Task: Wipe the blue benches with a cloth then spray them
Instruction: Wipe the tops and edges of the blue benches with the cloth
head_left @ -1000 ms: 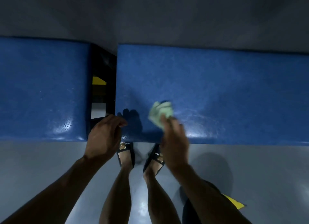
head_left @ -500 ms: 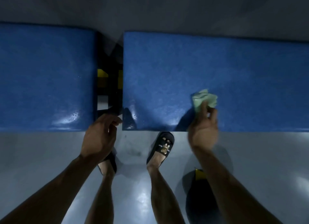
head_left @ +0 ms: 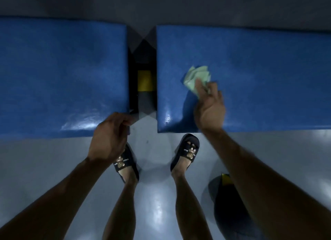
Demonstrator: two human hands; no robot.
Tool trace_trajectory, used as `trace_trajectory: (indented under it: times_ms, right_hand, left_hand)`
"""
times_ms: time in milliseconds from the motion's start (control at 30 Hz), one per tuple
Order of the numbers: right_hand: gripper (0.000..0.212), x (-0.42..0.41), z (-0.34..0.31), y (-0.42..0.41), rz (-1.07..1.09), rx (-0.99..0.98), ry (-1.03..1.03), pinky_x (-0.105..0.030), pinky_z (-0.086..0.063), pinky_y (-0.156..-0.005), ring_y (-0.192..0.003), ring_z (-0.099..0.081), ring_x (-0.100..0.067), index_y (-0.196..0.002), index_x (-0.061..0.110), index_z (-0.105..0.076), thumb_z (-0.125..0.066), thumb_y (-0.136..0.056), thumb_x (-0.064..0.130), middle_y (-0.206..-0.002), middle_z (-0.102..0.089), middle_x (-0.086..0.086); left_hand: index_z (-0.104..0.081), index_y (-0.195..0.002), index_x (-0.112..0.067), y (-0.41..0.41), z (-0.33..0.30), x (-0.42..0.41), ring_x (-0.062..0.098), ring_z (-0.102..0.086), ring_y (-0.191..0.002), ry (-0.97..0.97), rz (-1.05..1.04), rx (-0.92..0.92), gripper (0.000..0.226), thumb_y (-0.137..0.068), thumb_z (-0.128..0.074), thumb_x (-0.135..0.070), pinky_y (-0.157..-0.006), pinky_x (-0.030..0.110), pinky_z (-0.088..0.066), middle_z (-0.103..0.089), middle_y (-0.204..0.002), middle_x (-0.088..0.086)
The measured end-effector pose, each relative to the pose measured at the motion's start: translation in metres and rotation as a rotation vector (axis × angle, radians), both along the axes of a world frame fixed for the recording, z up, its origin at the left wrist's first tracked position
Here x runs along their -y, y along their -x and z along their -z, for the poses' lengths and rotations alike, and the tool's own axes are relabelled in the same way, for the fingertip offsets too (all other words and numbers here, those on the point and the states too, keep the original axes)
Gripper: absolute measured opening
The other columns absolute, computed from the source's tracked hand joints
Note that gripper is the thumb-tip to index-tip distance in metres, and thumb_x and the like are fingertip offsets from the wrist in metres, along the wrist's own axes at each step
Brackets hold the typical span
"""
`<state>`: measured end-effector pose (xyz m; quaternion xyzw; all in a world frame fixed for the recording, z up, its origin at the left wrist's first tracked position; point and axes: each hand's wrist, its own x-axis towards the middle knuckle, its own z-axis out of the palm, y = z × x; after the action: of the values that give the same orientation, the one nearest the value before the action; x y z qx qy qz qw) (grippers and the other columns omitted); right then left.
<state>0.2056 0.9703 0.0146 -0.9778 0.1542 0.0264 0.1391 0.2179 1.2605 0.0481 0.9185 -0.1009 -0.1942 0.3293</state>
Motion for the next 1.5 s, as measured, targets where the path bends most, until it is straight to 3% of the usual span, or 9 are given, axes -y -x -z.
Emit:
trace_trajectory:
  times_ms: [233, 467, 700, 933, 1033, 1167, 1333, 1433, 1500]
  right_hand:
    - [0.056, -0.044, -0.006, 0.07, -0.941, -0.025, 0.145, -0.034, -0.056, -0.078, -0.105, -0.05, -0.021, -0.129, 0.033, -0.059, -0.065, -0.081, 0.006, -0.132, -0.049, 0.006]
    - [0.05, -0.027, -0.004, 0.024, -1.225, -0.073, 0.195, -0.041, -0.051, -0.08, -0.1, -0.045, -0.028, -0.123, 0.03, -0.059, -0.062, -0.078, 0.009, -0.123, -0.055, -0.002]
    - [0.04, -0.051, -0.001, -0.049, -0.647, 0.017, 0.234, -0.031, -0.043, -0.05, -0.092, -0.051, -0.031, -0.118, 0.033, -0.066, -0.045, -0.087, 0.02, -0.116, -0.059, -0.004]
    - [0.04, -0.066, -0.014, 0.022, -1.179, -0.175, 0.141, -0.032, -0.042, -0.066, -0.09, -0.055, -0.024, -0.093, 0.023, -0.067, -0.036, -0.074, 0.007, -0.114, -0.062, 0.001]
    - [0.027, -0.062, -0.008, -0.049, -1.115, -0.192, 0.201, -0.032, -0.045, -0.072, -0.098, -0.053, -0.022, -0.103, 0.028, -0.069, -0.052, -0.086, 0.017, -0.115, -0.058, 0.002]
    - [0.035, -0.048, -0.012, -0.158, -0.868, -0.184, 0.446, -0.04, -0.045, -0.077, -0.117, -0.045, -0.036, -0.126, 0.019, -0.062, -0.047, -0.094, 0.012, -0.136, -0.042, -0.01]
    - [0.029, -0.084, -0.01, -0.085, -0.927, -0.391, 0.293, -0.043, -0.046, -0.086, -0.121, -0.045, -0.036, -0.121, 0.015, -0.062, -0.048, -0.096, 0.021, -0.138, -0.043, -0.01]
    - [0.022, -0.088, -0.027, -0.045, -1.203, -0.447, 0.238, -0.034, -0.045, -0.067, -0.107, -0.052, -0.029, -0.103, 0.019, -0.072, -0.065, -0.084, 0.025, -0.124, -0.054, -0.002]
    - [0.029, -0.079, -0.026, -0.062, -1.167, -0.458, 0.261, -0.034, -0.043, -0.069, -0.11, -0.05, -0.029, -0.116, 0.022, -0.067, -0.056, -0.089, 0.021, -0.128, -0.049, -0.002]
  left_hand:
    - [-0.07, -0.105, -0.013, -0.002, -0.004, -0.029, 0.017, -0.061, -0.086, -0.03, -0.003, 0.018, 0.032, -0.087, -0.043, -0.012, -0.069, 0.014, -0.036, -0.067, -0.099, 0.002]
    - [-0.069, -0.106, -0.014, 0.005, 0.005, -0.045, 0.012, -0.062, -0.086, -0.015, -0.047, 0.004, 0.034, -0.084, -0.045, -0.009, -0.073, 0.017, -0.041, -0.067, -0.101, -0.001]
    - [-0.068, -0.107, -0.018, 0.022, 0.008, -0.038, 0.015, -0.066, -0.087, -0.014, -0.064, -0.041, 0.034, -0.084, -0.045, -0.007, -0.074, 0.025, -0.047, -0.066, -0.104, -0.005]
    - [-0.068, -0.106, -0.018, 0.019, -0.005, -0.037, 0.01, -0.062, -0.083, -0.016, -0.104, -0.02, 0.034, -0.086, -0.05, 0.002, -0.072, 0.002, -0.038, -0.066, -0.103, -0.006]
    - [-0.069, -0.107, -0.017, 0.018, -0.006, -0.039, 0.009, -0.061, -0.082, -0.009, -0.131, 0.001, 0.033, -0.086, -0.048, -0.004, -0.073, 0.001, -0.038, -0.066, -0.103, -0.006]
    - [-0.069, -0.105, -0.014, 0.022, -0.008, -0.04, 0.011, -0.062, -0.081, -0.013, -0.174, 0.022, 0.031, -0.086, -0.053, 0.006, -0.072, 0.003, -0.038, -0.067, -0.102, -0.003]
    - [-0.068, -0.104, -0.018, 0.03, -0.014, -0.047, 0.012, -0.063, -0.082, -0.009, -0.249, 0.0, 0.034, -0.082, -0.045, -0.007, -0.071, 0.012, -0.04, -0.066, -0.101, -0.007]
    - [-0.068, -0.106, -0.019, 0.028, -0.02, -0.06, 0.011, -0.063, -0.083, -0.025, -0.252, -0.011, 0.035, -0.082, -0.043, -0.01, -0.071, 0.008, -0.036, -0.065, -0.103, -0.009]
    - [-0.068, -0.106, -0.019, 0.024, -0.023, -0.073, 0.011, -0.062, -0.084, -0.035, -0.239, 0.0, 0.035, -0.083, -0.043, -0.011, -0.072, 0.01, -0.036, -0.065, -0.104, -0.009]
